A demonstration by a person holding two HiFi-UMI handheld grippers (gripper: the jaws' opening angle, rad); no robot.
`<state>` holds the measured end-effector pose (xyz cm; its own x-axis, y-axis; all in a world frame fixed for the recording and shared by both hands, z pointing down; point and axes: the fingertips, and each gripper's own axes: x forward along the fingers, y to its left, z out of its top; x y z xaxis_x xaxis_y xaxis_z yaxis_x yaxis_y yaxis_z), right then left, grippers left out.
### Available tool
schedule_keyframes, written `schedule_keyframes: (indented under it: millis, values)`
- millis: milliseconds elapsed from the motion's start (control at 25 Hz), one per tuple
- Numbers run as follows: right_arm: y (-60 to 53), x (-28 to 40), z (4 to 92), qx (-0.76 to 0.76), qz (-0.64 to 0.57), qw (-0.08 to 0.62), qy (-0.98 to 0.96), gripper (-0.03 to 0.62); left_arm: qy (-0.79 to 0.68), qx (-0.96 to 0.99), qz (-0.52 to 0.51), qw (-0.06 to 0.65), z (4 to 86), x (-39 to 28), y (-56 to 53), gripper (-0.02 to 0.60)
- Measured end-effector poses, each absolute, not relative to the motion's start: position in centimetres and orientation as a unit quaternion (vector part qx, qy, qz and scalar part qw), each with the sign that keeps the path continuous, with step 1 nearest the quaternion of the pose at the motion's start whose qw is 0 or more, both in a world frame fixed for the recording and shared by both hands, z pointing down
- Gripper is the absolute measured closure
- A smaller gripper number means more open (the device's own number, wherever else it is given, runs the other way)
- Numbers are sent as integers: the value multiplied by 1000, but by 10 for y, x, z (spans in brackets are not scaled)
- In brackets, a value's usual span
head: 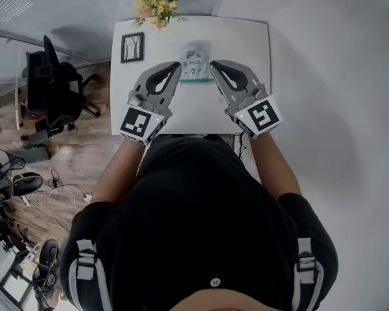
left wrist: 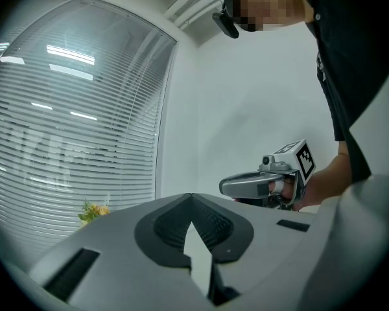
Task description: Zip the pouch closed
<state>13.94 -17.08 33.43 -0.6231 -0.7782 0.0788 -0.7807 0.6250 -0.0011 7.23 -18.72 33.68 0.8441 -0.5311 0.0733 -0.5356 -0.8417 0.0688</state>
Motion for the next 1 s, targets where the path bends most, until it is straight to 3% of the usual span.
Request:
schedule_keyframes:
  millis: [1000]
  values:
    - [-161,130,331,432,4,39,-901,583,-281,959,21,40,342,65,-183,574]
